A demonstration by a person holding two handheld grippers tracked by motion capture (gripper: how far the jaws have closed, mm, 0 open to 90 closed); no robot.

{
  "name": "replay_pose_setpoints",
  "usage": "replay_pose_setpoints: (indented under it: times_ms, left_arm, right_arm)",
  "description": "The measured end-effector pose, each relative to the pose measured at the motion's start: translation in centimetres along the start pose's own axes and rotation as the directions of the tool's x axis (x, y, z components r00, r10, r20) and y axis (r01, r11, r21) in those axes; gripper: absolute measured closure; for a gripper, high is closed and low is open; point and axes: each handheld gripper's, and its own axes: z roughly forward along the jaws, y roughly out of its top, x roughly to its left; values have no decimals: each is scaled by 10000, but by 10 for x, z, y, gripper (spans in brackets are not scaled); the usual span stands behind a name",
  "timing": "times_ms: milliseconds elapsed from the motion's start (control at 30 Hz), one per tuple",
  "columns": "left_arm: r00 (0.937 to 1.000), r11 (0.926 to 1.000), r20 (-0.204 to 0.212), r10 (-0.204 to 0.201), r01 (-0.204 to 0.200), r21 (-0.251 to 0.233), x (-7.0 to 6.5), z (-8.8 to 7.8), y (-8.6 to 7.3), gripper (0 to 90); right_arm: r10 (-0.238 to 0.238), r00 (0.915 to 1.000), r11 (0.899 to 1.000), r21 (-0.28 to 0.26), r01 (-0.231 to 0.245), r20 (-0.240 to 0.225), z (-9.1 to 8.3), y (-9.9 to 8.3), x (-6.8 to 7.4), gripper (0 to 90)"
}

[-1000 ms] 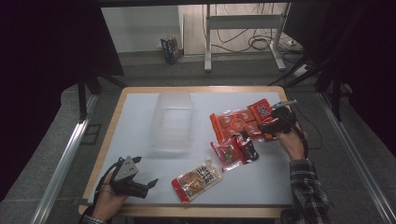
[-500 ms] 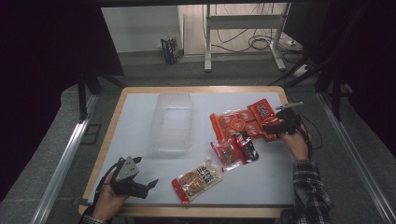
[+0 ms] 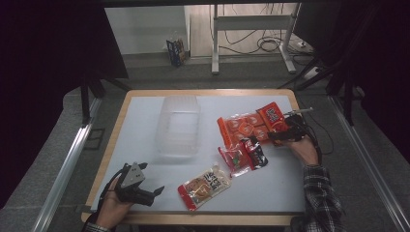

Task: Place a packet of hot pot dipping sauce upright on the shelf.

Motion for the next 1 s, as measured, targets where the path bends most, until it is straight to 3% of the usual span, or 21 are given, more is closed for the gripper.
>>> replay_pose_setpoints:
  times_ms: [133,300,567,600,667,833,1000]
  left_arm:
    - [10000,10000,11,31,-31,16,0,0,0,9]
    - [10000,9999,6,89,-89,47,-1,1,0,9]
    - [10000,9999,42,89,-89,60,-1,1,0,9]
    - [9999,9999,44,90,-91,64,-1,2,0,9]
    - [9999,9999,52,123,-124,118,-1,2,0,9]
    - [9999,9997,58,162,-163,158,-2,3,0,9]
    - [9998,9998,35,177,-177,128,-2,2,0,9]
  right_arm:
    - [271,9992,9996,-65,-273,-285,1,2,4,207]
    - [509,9983,9987,11,-509,-284,6,8,10,374]
    - [855,9962,9963,-7,-855,171,9,20,2,592]
    - [805,9960,9967,96,-809,389,10,21,1,605]
    - [229,9947,9979,576,-288,998,15,24,1,646]
    - [169,9954,9970,733,-239,947,23,31,2,827]
    - [-424,9900,9931,1143,270,1346,24,36,12,886]
